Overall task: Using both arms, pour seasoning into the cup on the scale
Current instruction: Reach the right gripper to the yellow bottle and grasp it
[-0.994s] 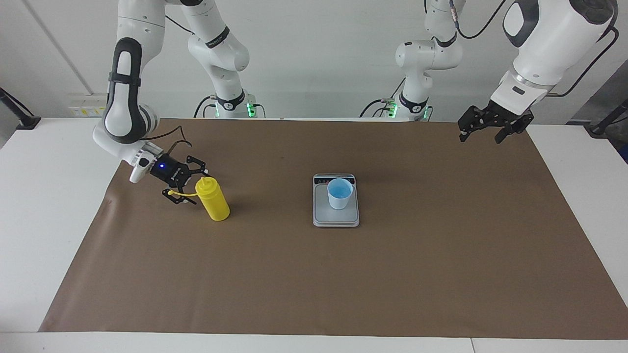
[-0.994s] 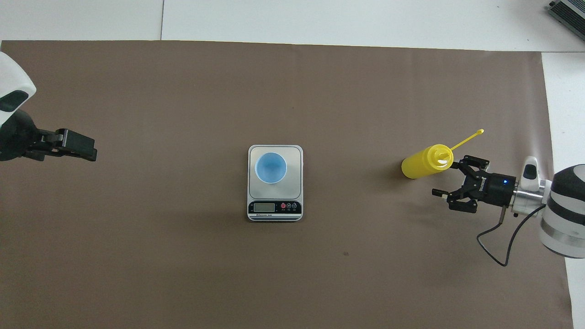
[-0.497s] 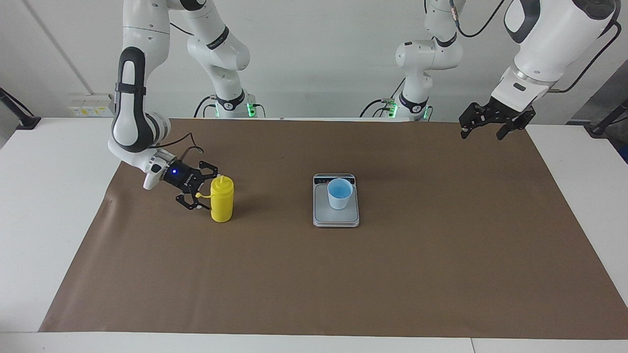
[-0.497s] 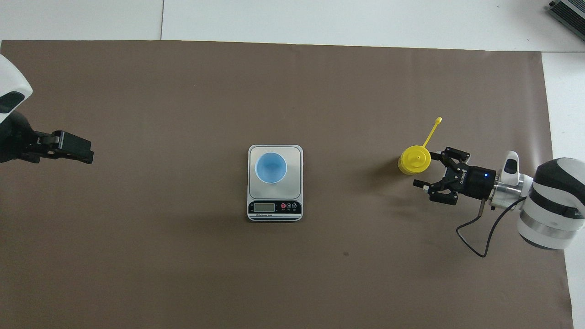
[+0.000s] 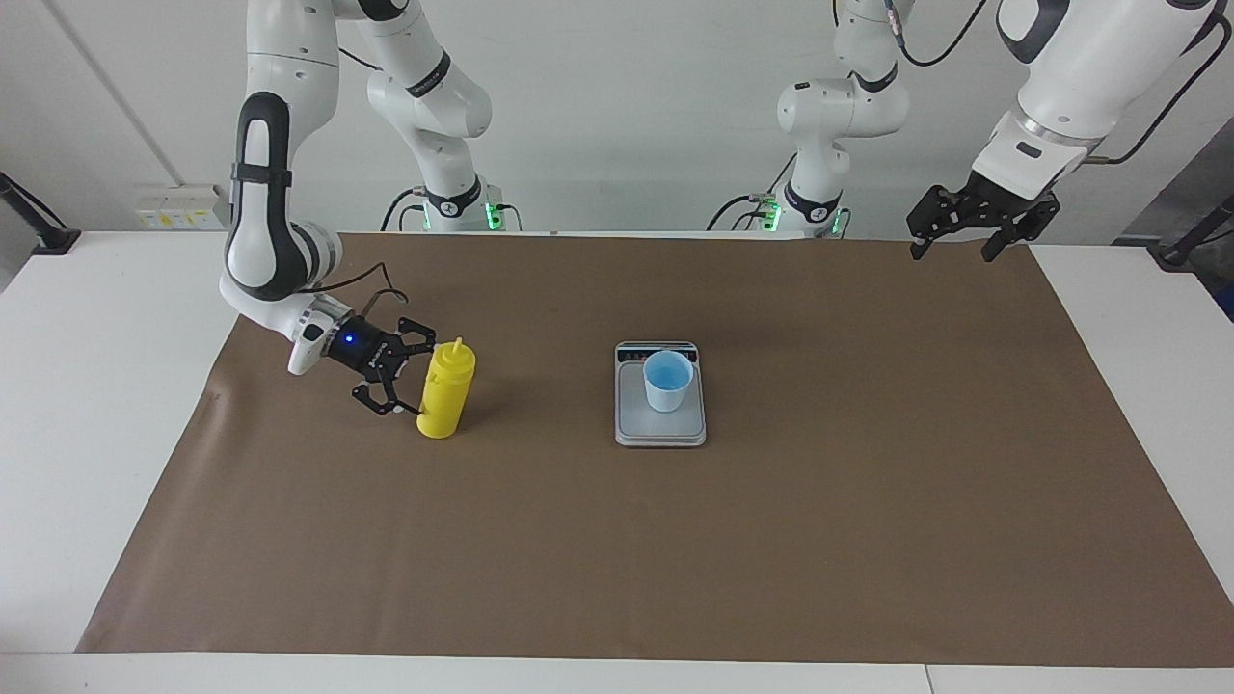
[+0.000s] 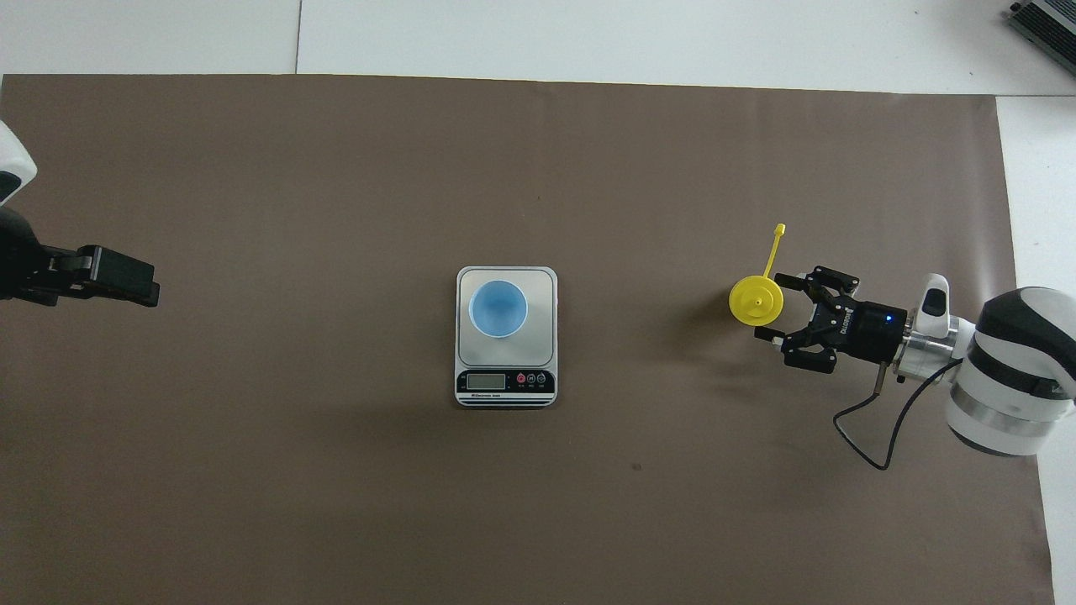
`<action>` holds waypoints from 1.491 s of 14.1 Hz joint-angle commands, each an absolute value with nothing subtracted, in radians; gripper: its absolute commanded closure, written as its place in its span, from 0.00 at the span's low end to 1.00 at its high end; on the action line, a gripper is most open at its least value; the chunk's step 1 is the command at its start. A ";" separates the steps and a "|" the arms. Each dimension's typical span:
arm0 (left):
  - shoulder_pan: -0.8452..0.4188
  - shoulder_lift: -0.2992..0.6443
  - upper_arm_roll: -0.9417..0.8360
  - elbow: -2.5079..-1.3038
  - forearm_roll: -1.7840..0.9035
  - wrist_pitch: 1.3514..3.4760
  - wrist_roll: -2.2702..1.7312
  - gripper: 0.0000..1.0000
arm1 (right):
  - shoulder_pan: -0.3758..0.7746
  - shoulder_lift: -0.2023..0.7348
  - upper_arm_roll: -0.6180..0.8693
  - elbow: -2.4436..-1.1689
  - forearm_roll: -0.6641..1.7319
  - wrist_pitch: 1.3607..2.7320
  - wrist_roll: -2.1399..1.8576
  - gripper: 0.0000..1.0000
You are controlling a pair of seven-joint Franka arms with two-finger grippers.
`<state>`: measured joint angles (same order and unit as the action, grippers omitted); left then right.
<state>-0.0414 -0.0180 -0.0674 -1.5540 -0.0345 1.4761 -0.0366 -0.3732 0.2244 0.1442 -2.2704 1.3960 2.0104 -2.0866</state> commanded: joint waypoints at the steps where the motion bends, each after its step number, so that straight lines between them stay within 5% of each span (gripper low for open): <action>1: -0.034 -0.040 -0.075 -1.578 -0.020 1.474 -0.046 0.00 | -0.383 0.227 0.147 -2.269 1.424 2.019 -2.105 0.00; 21: -0.045 -0.058 -0.075 -1.615 -0.020 1.474 -0.046 0.00 | -0.312 0.278 0.150 -2.201 1.523 2.125 -2.187 0.00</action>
